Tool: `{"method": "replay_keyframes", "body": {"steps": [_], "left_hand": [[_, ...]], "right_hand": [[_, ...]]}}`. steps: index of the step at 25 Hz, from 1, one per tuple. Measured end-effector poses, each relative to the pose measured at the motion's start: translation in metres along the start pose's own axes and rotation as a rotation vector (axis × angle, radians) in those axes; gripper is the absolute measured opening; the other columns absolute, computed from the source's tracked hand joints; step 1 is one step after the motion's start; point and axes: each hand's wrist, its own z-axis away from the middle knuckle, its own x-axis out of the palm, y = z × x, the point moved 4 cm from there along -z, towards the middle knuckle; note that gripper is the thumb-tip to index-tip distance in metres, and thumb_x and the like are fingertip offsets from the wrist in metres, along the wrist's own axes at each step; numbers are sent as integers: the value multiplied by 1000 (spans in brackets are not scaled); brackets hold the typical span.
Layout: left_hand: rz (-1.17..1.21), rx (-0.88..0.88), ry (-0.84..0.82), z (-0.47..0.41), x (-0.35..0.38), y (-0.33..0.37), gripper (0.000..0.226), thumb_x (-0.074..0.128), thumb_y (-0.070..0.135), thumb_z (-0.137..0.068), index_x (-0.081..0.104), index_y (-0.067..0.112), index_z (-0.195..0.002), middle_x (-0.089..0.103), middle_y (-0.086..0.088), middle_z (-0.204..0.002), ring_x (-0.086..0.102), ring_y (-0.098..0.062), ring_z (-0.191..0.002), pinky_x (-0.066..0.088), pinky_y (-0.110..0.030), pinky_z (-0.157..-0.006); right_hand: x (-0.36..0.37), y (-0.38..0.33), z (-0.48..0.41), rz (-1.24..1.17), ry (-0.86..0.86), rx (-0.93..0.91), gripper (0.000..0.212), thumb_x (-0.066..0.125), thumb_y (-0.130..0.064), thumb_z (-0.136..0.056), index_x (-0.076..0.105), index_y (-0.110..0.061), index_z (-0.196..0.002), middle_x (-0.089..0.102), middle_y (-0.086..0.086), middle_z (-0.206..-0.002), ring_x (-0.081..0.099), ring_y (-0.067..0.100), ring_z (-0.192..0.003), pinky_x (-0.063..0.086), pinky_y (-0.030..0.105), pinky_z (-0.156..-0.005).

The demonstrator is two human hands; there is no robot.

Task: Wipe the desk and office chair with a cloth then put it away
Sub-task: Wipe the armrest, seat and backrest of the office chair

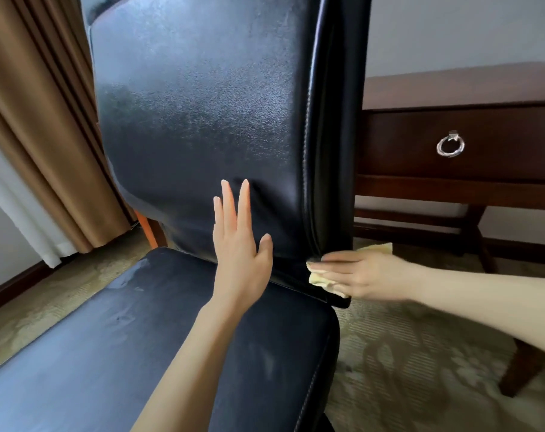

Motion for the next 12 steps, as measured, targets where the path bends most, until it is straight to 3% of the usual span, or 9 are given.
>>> {"method": "replay_keyframes", "body": {"steps": [2,4,5,7,12], "left_hand": [[34,11,6,-4,11,7,89,44,-4,-85,-5,39,-145,-22,23,-147,-18,-10,-143,5,-40,-119],[99,-8,31,-4,19,11,93,41,-9,-83,-7,44,-141,-23,25,-147,-18,-7,-143,-3,-27,-115],[124,-20,48,-3,21,11,94,39,-11,-82,-7,47,-140,-22,27,-148,-18,-5,-143,-4,-22,-113],[148,-31,72,-3,23,9,96,38,-13,-80,-4,51,-138,-18,30,-149,-17,0,-142,-3,-17,-111],[147,-21,73,-3,21,9,101,37,-17,-78,0,55,-138,-13,36,-148,-15,7,-140,-2,-3,-107]], "right_hand": [[-8,22,27,-37,258,93,40,32,-11,-100,45,-21,-136,52,-20,-132,44,2,-128,18,22,-116],[-12,47,42,24,210,156,34,33,-10,-102,55,-14,-127,49,-9,-135,49,6,-125,23,31,-117],[-10,60,46,-116,199,243,30,39,-11,-102,66,-12,-115,54,-2,-131,51,10,-123,28,34,-114],[-20,101,46,-223,344,420,20,55,-9,-96,74,-14,-94,65,3,-120,54,20,-120,36,37,-107],[-53,197,18,-306,614,833,21,62,-5,-92,72,-13,-109,58,10,-127,54,33,-120,46,44,-96]]}}
